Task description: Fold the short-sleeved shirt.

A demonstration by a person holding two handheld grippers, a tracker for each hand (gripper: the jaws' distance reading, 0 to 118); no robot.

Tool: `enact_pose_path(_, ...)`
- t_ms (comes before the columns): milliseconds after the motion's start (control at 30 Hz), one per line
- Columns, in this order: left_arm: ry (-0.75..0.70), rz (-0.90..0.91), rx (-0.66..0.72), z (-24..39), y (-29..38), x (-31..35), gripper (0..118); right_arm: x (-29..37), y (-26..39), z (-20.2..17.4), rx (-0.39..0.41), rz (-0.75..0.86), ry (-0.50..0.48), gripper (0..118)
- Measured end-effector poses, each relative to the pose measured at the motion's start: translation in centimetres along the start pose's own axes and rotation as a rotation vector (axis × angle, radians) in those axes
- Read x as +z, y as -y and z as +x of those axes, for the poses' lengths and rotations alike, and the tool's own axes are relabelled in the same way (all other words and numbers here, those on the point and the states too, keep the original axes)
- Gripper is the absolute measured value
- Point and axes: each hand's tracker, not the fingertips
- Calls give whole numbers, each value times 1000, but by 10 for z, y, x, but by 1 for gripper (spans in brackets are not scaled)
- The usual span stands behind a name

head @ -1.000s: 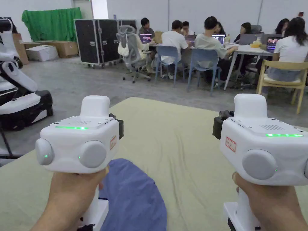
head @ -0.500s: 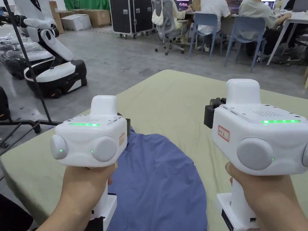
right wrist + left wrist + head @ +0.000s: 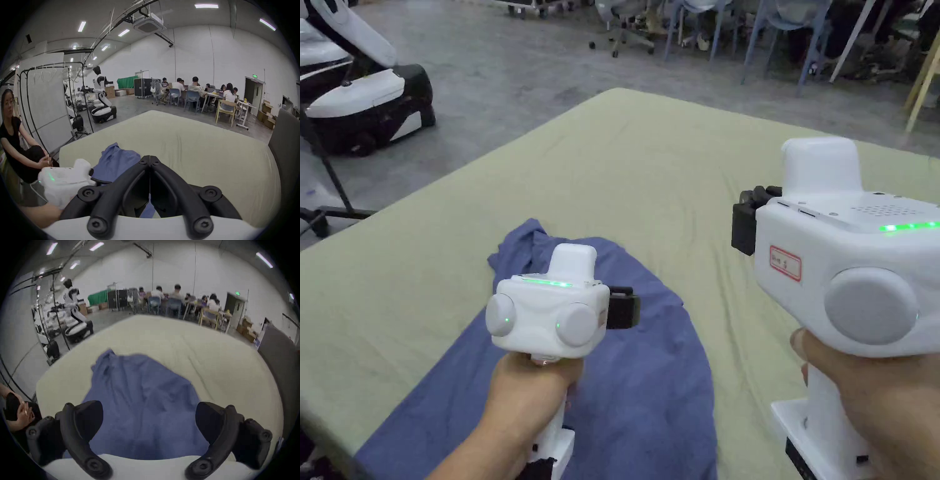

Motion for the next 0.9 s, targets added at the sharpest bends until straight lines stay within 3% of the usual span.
enact_pose_path(100,50,-96,8,4,11,-45,118,-17,7,5,10,-40,9,3)
enact_pose_path(367,-50,-219,-70,-2,32,-117,116,-39,17,10,31,-81,23,3)
enact_pose_path(400,-74,-226,-90,-4,36,-121,103,-40,18,11,34,-81,22,3)
enact_pose_path(433,-88,-225,-104,-6,39,-122,46,-41,18,12,37,-83,24,3)
enact_pose_path(467,-56,-241,-89,-11,40,-126,0,-39,18,12,41,-83,26,3)
enact_pose_path(733,-14,-197,86,-30,34,-106,0,-28,14,26,43,-73,45,3)
enact_pose_path(900,86,-120,284,-60,10,-74,0,-15,10,36,24,-57,63,3)
